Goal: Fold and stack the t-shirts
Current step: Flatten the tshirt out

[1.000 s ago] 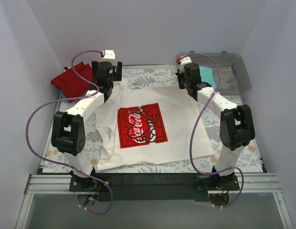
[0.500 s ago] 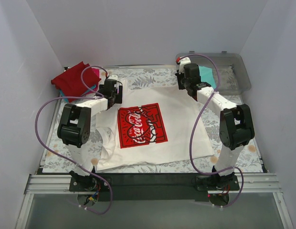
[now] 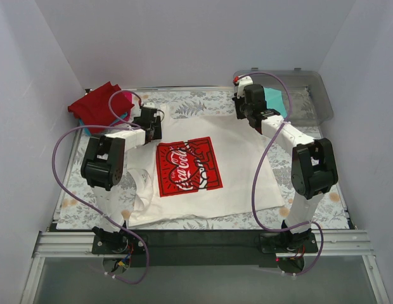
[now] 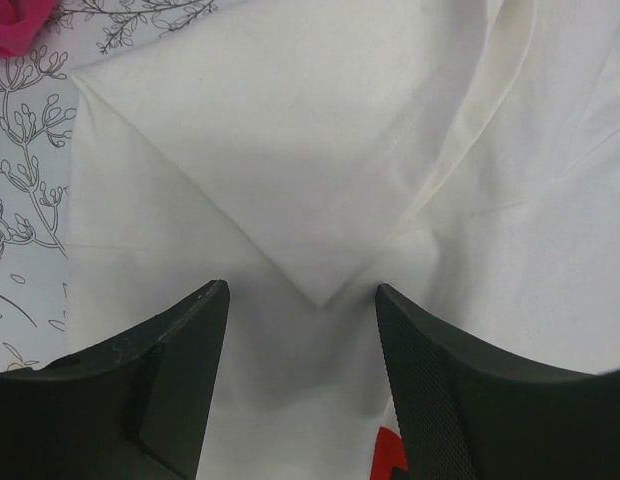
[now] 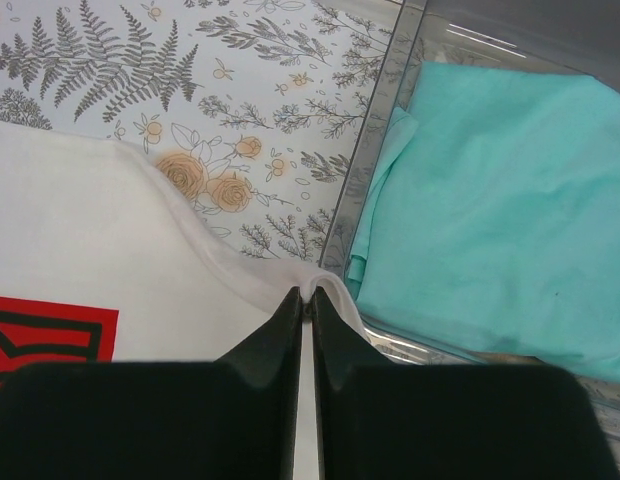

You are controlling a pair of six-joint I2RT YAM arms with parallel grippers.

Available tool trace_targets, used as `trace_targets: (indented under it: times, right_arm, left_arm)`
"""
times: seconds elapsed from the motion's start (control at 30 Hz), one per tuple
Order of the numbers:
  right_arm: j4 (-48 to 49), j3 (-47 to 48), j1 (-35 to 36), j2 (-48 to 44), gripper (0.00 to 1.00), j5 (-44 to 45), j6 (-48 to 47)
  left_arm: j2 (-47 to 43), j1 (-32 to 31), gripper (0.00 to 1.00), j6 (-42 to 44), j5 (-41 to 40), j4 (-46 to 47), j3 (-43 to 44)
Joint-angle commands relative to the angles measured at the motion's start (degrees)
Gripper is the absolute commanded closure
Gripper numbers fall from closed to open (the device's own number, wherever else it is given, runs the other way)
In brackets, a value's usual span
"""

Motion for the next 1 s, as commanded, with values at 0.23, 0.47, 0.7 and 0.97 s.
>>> trace_targets:
  times: [0.23,0.47,0.7,0.97]
  right_arm:
    - [0.32,1.6,-0.12,0.19,0.99,-1.16,0.19]
    - [0.14,2.12,-0.12,0.63,0.99,-1.07,0.02]
    - [0.14,2.39,-0.12,0.89,0.99,-1.16,-0.07]
    - [-1.61,2.74,-0.12,0.98,0.99,-1.25,-0.07]
  left_arm:
    - [0.44,-0.06,0.54,-1.01,-3.69,3.59,3.23]
    - [2.81,0.11,0.7,-0.48,-3.78,1.66,4.64]
    - [2.54,0.02,1.0,-0.66,-4.04,1.4,5.17]
    - [2.63,1.6,1.0,-0.57,-4.14,-0.89,10.95]
